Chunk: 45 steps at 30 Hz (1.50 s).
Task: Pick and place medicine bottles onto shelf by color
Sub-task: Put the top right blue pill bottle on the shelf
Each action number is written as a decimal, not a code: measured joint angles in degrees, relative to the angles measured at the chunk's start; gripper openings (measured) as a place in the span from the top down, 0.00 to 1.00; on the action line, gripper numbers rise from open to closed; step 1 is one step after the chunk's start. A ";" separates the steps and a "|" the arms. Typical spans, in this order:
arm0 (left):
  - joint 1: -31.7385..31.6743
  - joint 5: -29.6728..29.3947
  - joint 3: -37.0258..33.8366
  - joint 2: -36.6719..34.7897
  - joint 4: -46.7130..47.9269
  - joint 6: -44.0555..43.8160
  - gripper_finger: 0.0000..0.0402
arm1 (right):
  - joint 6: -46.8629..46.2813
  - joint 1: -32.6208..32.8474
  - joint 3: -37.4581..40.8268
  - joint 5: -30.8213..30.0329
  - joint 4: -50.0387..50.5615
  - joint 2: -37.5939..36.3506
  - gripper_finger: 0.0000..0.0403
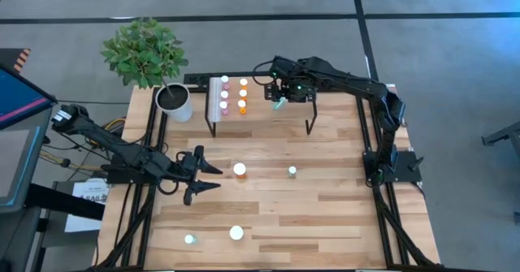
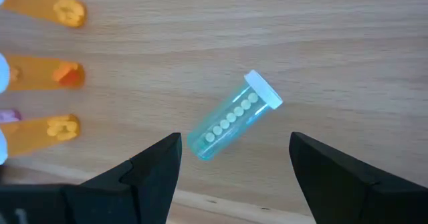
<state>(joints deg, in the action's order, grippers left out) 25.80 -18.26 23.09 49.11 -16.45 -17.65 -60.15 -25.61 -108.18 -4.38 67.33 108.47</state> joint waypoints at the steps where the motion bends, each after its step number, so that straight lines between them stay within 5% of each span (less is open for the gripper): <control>1: 0.00 0.00 0.00 0.01 0.00 0.00 0.52 | -0.10 -0.08 0.00 0.02 -0.04 0.00 0.25; 28: 0.04 0.52 0.00 0.01 0.26 -0.01 0.52 | 3.04 -0.69 -0.07 1.45 -0.66 4.96 0.26; 45: 0.04 0.53 0.00 0.02 0.30 0.02 0.52 | 7.90 -1.16 -0.06 0.02 -1.56 5.16 0.62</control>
<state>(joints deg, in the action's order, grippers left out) 25.85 -17.73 23.09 49.12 -16.15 -17.63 -52.25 -26.77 -108.24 -4.36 65.78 113.62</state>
